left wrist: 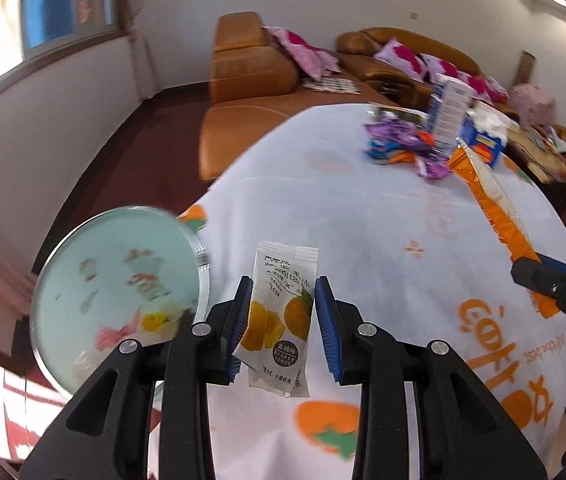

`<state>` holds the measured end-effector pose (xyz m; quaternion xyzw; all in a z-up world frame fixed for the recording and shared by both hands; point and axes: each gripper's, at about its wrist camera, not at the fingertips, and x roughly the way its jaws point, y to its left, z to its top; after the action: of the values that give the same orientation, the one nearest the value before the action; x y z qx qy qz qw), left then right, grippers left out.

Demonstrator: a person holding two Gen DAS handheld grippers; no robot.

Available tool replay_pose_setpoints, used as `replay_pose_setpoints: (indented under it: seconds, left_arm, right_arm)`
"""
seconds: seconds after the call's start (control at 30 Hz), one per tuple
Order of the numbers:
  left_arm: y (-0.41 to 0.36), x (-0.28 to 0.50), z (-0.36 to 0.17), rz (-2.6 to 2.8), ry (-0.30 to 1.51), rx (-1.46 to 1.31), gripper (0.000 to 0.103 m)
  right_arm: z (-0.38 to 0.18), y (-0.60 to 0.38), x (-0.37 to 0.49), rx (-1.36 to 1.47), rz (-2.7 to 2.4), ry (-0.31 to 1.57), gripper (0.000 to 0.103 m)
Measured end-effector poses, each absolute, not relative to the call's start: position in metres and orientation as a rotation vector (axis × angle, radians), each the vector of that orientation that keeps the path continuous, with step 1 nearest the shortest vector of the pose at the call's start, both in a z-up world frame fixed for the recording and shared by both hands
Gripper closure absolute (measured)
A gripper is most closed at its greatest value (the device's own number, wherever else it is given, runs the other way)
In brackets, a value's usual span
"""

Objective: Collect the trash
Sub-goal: 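Carry the snack stick and juice packet over the bin with both tools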

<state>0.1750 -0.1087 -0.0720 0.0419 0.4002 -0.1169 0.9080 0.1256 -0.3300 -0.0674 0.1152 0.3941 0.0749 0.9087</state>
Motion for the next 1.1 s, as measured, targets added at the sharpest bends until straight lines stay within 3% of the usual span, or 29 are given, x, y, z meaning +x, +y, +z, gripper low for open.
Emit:
replay_pose_setpoints:
  seconds: [1.1]
  left_arm:
    - [0.053, 0.188, -0.085, 0.056, 0.824, -0.084, 0.071]
  right_arm:
    - [-0.079, -0.129, 0.176, 0.039, 0.332, 0.889, 0.081]
